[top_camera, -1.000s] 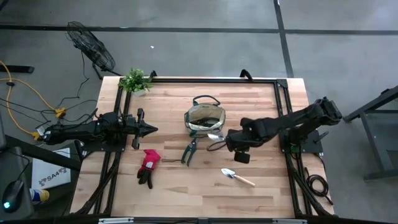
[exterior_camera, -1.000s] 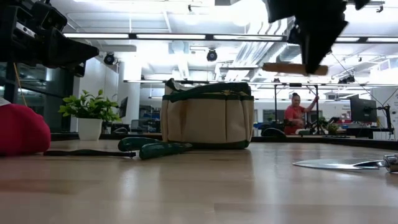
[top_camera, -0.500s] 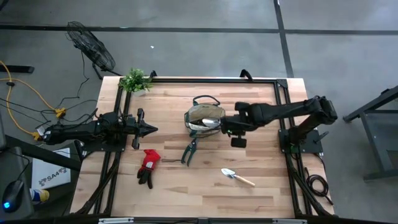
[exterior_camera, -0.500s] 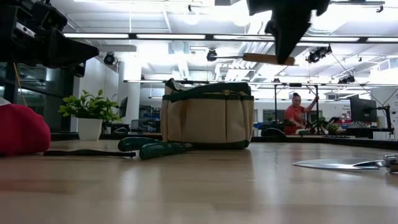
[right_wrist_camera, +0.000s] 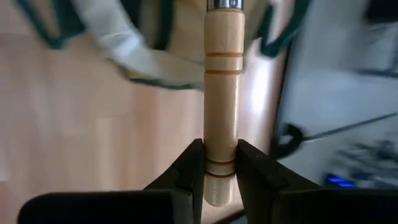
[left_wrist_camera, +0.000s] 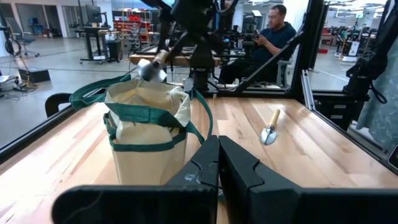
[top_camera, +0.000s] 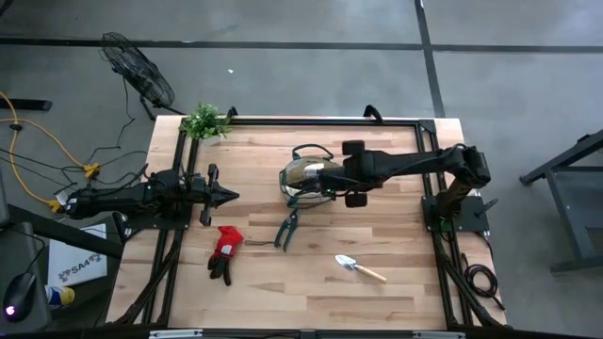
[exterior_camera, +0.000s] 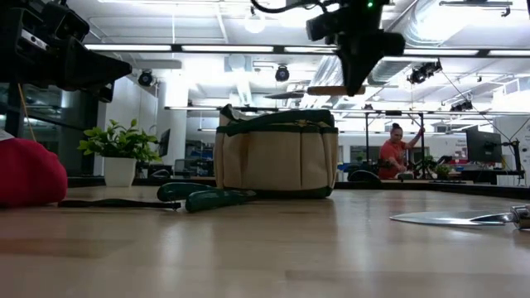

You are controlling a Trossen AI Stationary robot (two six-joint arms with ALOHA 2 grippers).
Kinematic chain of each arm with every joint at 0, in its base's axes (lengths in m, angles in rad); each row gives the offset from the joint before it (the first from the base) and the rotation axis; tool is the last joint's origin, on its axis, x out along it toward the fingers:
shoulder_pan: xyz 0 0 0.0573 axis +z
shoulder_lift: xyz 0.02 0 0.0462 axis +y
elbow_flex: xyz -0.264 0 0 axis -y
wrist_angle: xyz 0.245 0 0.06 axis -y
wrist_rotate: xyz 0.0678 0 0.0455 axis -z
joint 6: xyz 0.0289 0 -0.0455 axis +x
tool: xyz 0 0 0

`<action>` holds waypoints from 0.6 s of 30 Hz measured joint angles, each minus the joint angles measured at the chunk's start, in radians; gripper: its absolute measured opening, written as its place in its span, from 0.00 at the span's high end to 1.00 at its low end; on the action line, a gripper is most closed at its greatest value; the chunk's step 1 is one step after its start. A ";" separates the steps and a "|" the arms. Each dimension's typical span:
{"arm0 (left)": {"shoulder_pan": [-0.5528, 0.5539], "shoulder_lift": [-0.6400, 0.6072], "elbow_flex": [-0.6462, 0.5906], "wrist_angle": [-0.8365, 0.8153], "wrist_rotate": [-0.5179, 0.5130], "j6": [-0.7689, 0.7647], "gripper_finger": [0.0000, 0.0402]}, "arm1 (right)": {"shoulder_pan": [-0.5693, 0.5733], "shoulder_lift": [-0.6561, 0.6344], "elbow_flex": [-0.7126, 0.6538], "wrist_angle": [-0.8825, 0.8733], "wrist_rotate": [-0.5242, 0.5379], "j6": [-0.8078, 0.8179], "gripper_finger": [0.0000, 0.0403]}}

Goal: Pick & Place Garden tools in Gardening bag
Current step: Put the top brown trowel into the gardening bag

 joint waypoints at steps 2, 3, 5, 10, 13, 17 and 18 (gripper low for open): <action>0.000 0.000 0.000 0.000 0.000 0.000 1.00 | 0.000 0.023 0.018 0.000 0.074 -0.042 0.84; 0.000 0.000 0.000 0.000 0.000 0.000 1.00 | 0.000 0.037 0.027 0.000 0.110 -0.062 0.84; 0.000 0.000 0.000 0.000 0.000 0.000 1.00 | 0.000 0.062 0.044 0.002 0.180 -0.097 0.84; 0.000 0.000 0.000 0.000 0.000 0.000 1.00 | -0.001 0.120 0.083 0.033 0.216 -0.163 0.84; 0.000 0.000 0.000 0.000 0.000 0.000 1.00 | 0.000 0.153 0.105 0.049 0.213 -0.186 0.84; 0.000 0.000 0.000 0.000 0.000 0.000 1.00 | 0.000 0.190 0.135 0.052 0.214 -0.191 0.84; 0.000 0.000 0.000 0.000 0.000 0.000 1.00 | 0.000 0.197 0.137 0.054 0.215 -0.198 0.84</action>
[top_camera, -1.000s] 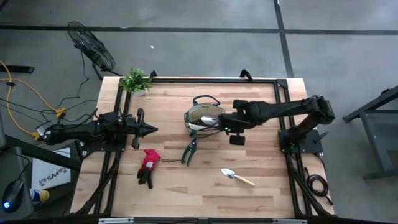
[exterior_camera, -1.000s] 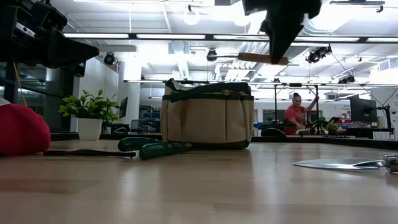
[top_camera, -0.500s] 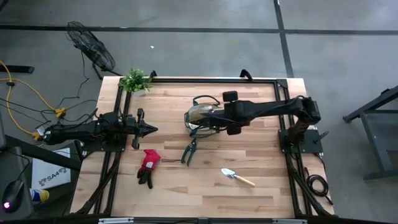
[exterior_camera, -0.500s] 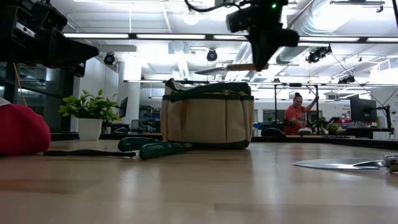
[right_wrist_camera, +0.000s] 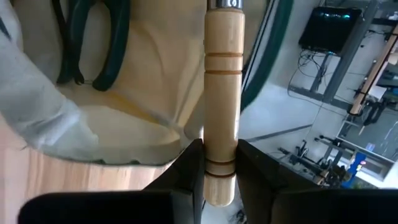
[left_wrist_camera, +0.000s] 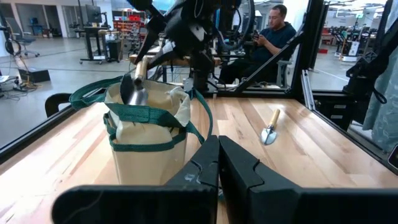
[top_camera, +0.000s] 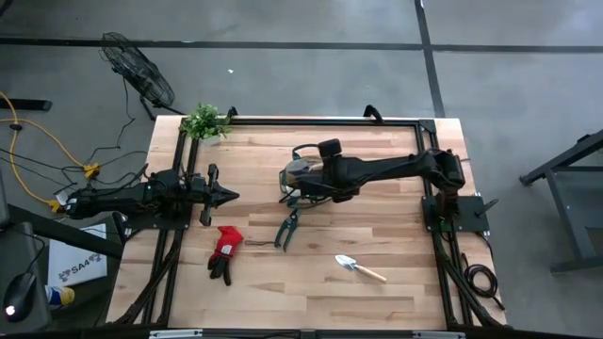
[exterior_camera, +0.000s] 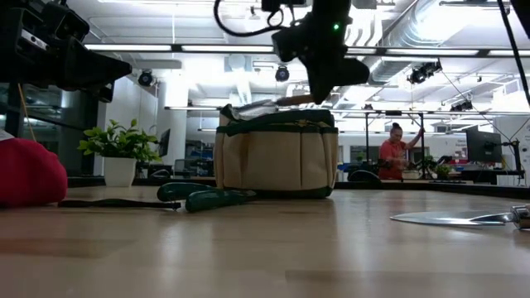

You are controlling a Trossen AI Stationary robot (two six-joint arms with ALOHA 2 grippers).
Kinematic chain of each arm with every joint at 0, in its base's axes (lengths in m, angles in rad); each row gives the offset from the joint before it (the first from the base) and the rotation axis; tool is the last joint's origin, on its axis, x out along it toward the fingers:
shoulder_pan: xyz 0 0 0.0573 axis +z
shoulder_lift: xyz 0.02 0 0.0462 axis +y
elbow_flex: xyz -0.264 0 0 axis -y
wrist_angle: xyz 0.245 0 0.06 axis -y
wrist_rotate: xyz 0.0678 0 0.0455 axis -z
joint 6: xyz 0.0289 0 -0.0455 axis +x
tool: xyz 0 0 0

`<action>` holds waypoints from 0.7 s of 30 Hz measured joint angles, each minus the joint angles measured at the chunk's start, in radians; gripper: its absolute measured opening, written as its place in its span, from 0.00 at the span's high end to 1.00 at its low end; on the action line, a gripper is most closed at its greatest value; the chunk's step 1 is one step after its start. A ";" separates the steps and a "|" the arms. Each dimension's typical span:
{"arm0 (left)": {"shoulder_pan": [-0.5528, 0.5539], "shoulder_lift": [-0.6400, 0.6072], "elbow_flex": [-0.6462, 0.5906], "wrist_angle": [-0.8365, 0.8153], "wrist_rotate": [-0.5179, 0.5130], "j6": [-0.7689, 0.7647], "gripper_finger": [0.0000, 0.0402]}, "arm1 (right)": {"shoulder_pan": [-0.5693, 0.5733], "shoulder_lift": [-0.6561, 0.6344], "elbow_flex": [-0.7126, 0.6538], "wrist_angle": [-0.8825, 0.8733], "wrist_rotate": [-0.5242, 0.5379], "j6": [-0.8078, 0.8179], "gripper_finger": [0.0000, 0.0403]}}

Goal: Pick & Place Garden tools in Gardening bag
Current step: Put the top brown trowel into the gardening bag

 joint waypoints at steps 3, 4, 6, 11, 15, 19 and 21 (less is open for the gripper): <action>0.000 0.000 0.000 0.000 0.000 0.000 1.00 | 0.002 0.009 0.001 0.008 0.000 -0.029 0.84; 0.000 0.000 0.000 0.000 0.000 0.000 1.00 | 0.003 0.009 0.002 0.011 0.000 -0.035 0.84; 0.000 0.000 0.000 0.000 0.000 0.000 1.00 | 0.003 0.008 0.002 0.013 0.000 -0.042 0.84; 0.000 0.000 0.000 0.000 0.000 0.000 1.00 | 0.003 0.008 0.002 0.007 -0.043 -0.093 0.84; 0.000 0.000 0.000 0.000 0.000 0.000 1.00 | 0.003 0.015 0.002 0.008 -0.071 -0.125 0.84; 0.000 0.000 0.000 0.000 0.000 0.000 1.00 | 0.002 0.037 0.001 0.029 -0.100 -0.143 0.84; 0.000 0.000 0.000 0.000 0.000 0.000 1.00 | -0.001 0.040 0.001 0.045 -0.113 -0.143 0.84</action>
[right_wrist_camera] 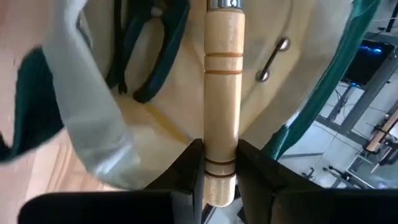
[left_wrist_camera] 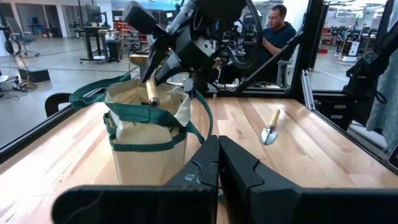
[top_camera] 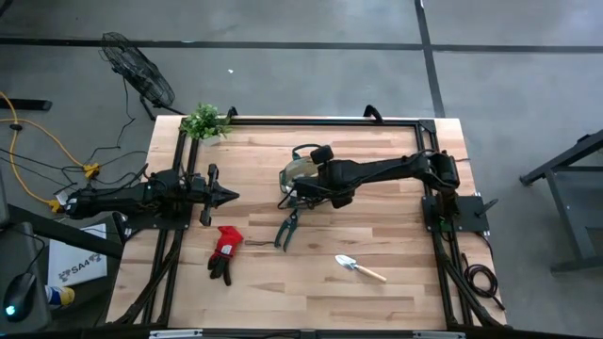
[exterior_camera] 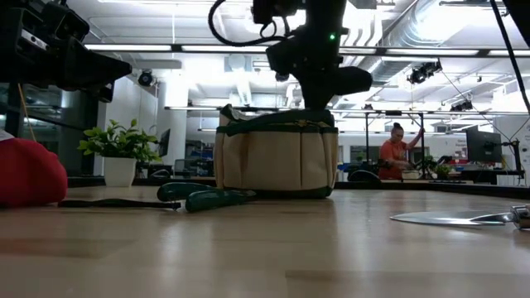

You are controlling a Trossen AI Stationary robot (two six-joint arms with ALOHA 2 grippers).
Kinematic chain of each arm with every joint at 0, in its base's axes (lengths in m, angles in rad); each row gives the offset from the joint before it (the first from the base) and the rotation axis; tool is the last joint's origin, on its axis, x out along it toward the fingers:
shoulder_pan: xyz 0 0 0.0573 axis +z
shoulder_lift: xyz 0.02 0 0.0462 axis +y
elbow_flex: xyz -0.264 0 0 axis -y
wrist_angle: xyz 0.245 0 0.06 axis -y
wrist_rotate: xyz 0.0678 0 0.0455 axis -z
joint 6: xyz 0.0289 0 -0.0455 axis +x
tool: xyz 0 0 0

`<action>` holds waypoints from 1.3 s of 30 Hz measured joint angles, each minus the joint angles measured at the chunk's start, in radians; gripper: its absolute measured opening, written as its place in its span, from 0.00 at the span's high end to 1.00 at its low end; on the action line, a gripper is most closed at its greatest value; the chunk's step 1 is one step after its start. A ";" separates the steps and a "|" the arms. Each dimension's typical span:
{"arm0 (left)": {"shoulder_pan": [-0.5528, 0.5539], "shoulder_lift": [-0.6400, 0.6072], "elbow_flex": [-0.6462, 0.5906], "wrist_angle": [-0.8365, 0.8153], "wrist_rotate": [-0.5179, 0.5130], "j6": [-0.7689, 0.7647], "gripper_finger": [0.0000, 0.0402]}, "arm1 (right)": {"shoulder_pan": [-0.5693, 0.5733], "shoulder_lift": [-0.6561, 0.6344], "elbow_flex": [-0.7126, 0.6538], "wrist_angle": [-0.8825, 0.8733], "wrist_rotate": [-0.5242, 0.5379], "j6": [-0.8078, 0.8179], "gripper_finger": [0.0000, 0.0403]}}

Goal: Pick & Place Garden tools in Gardening bag
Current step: Put the top brown trowel into the gardening bag

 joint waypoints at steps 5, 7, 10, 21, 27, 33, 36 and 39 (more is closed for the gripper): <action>0.000 0.000 0.000 0.000 0.000 0.000 1.00 | -0.006 0.003 0.000 0.064 -0.038 0.008 0.84; 0.000 0.000 0.000 0.000 0.000 0.000 1.00 | -0.009 0.004 0.000 0.085 -0.069 0.021 0.84; 0.000 0.000 0.000 0.000 0.000 0.000 1.00 | -0.012 0.004 0.000 0.095 -0.100 0.054 0.84; 0.000 0.000 0.000 0.000 0.000 0.000 1.00 | -0.017 0.004 0.000 0.096 -0.158 0.091 0.84; 0.000 0.000 0.000 0.000 0.000 0.000 1.00 | -0.018 0.004 0.000 0.095 -0.194 0.110 0.84; 0.000 0.000 0.000 0.000 0.000 0.000 1.00 | -0.033 0.003 0.000 0.095 -0.285 0.117 0.84; 0.000 0.000 0.000 0.000 0.000 0.000 1.00 | -0.042 0.003 0.000 0.097 -0.304 0.118 0.84; 0.000 0.000 0.000 0.000 0.000 0.000 1.00 | -0.051 0.003 0.000 0.101 -0.307 0.118 0.84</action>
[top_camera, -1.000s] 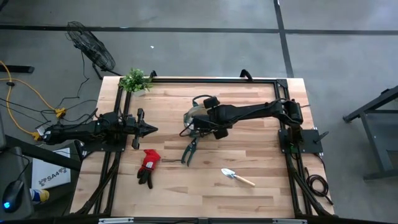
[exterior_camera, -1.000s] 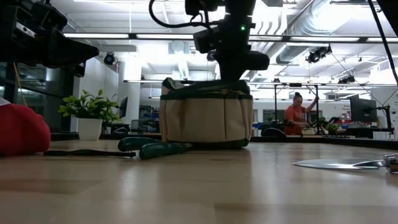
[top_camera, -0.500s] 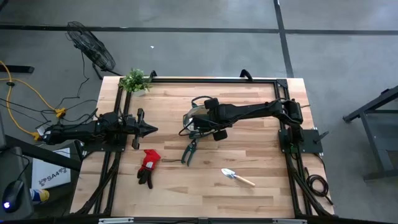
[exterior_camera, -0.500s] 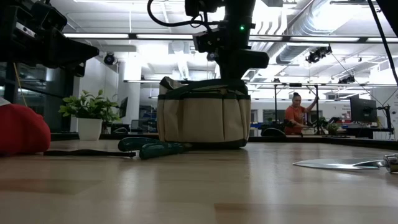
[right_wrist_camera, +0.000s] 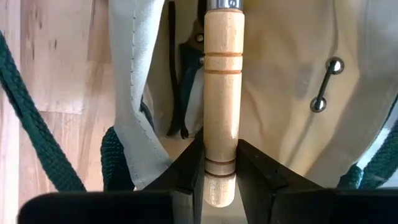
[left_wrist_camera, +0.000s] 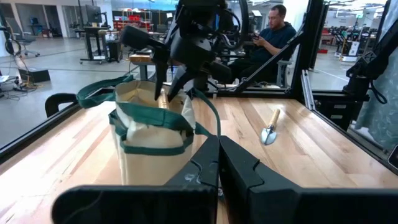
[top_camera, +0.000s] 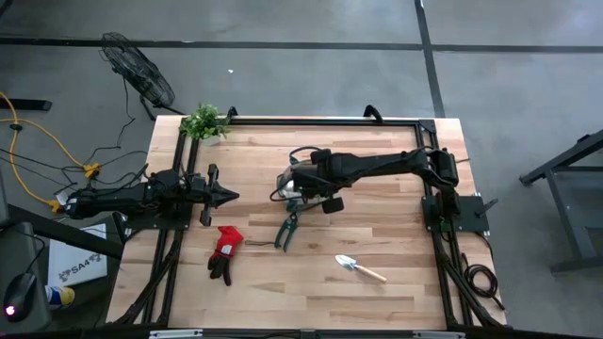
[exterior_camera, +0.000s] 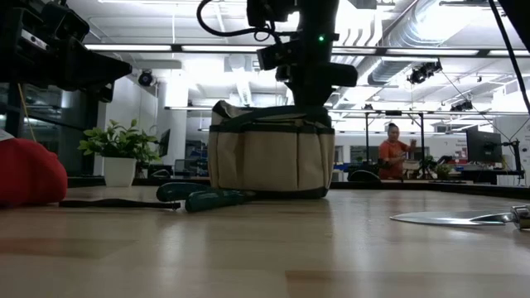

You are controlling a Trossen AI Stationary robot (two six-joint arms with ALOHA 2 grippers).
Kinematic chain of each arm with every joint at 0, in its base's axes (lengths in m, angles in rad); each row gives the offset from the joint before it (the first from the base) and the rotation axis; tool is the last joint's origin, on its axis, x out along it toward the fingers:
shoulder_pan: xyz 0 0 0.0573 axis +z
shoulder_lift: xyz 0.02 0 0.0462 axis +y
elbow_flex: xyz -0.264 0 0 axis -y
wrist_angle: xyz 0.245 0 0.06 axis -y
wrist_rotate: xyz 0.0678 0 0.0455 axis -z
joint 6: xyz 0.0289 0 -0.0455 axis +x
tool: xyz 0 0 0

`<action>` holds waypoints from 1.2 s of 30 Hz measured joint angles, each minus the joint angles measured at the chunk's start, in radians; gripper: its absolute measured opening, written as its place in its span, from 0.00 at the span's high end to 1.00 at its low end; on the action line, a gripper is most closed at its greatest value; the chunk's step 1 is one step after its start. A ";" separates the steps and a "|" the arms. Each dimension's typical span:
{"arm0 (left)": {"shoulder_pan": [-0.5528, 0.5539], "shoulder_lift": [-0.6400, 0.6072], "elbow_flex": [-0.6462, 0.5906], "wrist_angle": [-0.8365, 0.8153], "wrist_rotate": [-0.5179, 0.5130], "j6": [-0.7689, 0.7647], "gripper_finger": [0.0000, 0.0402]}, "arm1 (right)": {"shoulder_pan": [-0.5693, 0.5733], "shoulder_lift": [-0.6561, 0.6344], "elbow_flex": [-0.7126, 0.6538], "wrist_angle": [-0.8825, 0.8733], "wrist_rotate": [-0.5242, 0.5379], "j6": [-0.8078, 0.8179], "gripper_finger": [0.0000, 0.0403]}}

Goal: Pick & Place Garden tools in Gardening bag
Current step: Put the top brown trowel into the gardening bag

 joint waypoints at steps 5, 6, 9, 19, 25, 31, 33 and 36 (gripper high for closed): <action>0.000 0.000 0.000 0.000 0.000 0.000 1.00 | -0.013 0.000 0.000 0.009 0.000 -0.001 0.84; 0.000 0.000 0.000 0.000 0.000 0.000 1.00 | -0.013 0.000 0.000 0.011 0.001 -0.002 0.84; 0.000 0.000 0.000 0.000 0.000 0.000 1.00 | -0.014 0.000 0.000 0.014 0.001 -0.004 0.82; 0.000 0.000 0.000 0.000 0.000 0.000 1.00 | -0.020 -0.002 0.000 0.020 0.006 -0.008 0.81; 0.000 0.000 0.000 0.000 0.000 0.000 1.00 | -0.021 -0.002 0.000 0.020 0.004 -0.005 0.81; 0.000 0.000 0.000 0.000 0.000 0.000 1.00 | -0.045 -0.002 0.000 0.020 -0.046 -0.010 0.81; 0.000 0.000 0.000 0.000 0.000 0.000 1.00 | -0.056 -0.002 0.000 0.021 -0.066 -0.011 0.81; 0.000 0.000 0.000 0.000 0.000 0.000 1.00 | -0.067 -0.002 0.000 0.022 -0.082 -0.011 0.81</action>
